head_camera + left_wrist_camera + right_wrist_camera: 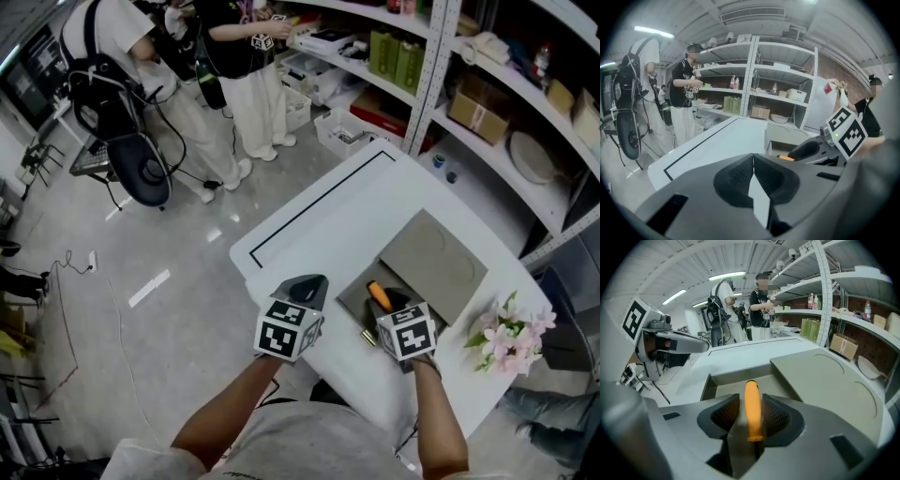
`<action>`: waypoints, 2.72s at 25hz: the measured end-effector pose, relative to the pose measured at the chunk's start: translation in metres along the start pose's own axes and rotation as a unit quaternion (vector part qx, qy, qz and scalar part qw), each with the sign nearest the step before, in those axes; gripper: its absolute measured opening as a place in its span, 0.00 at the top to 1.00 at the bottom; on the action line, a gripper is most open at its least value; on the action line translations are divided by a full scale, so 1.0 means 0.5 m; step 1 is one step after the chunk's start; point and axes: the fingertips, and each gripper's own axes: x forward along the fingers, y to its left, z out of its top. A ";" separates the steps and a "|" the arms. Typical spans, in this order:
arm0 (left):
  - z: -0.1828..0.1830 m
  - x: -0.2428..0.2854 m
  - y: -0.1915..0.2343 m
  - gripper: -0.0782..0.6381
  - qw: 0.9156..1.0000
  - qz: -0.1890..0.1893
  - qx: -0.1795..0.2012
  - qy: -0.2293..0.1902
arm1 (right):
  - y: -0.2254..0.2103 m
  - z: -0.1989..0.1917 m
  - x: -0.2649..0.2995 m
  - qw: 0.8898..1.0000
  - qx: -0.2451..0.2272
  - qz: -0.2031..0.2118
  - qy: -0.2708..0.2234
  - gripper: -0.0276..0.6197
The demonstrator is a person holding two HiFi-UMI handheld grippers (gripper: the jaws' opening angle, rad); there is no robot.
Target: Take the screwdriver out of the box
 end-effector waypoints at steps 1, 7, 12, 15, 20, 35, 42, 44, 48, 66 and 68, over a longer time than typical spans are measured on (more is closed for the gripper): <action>0.000 0.003 -0.001 0.88 1.000 0.000 0.000 0.000 | 0.000 -0.004 0.004 1.000 -0.003 0.000 0.004 0.72; 0.002 0.007 -0.001 0.88 1.000 0.000 0.001 0.001 | 0.002 -0.017 0.017 1.000 -0.016 -0.001 0.022 0.77; -0.007 -0.001 0.004 0.88 1.000 0.004 0.000 0.002 | 0.001 -0.012 0.012 1.000 -0.021 0.000 0.018 0.78; -0.013 -0.009 0.008 0.88 1.000 0.006 -0.002 0.000 | -0.003 -0.001 0.003 1.000 -0.020 -0.008 0.001 0.78; -0.008 -0.034 0.009 0.88 1.000 0.001 0.002 -0.015 | 0.007 0.037 -0.042 0.999 -0.011 -0.022 -0.038 0.78; -0.049 -0.196 0.053 0.88 0.999 0.005 0.005 -0.048 | 0.142 0.145 -0.179 0.984 0.012 -0.058 -0.168 0.78; -0.073 -0.282 0.074 0.88 0.998 0.015 0.007 -0.064 | 0.235 0.157 -0.211 0.978 0.011 -0.055 -0.199 0.78; -0.078 -0.306 0.081 0.88 0.997 0.019 0.006 -0.069 | 0.261 0.160 -0.222 0.976 0.013 -0.054 -0.209 0.78; -0.086 -0.352 0.089 0.88 0.996 0.025 0.007 -0.080 | 0.311 0.166 -0.244 0.971 0.019 -0.051 -0.231 0.78; -0.132 -0.464 0.093 0.88 0.994 0.032 0.010 -0.104 | 0.457 0.131 -0.291 0.960 0.032 -0.038 -0.274 0.78; -0.134 -0.470 0.095 0.88 0.994 0.033 0.012 -0.105 | 0.463 0.132 -0.293 0.959 0.034 -0.039 -0.278 0.78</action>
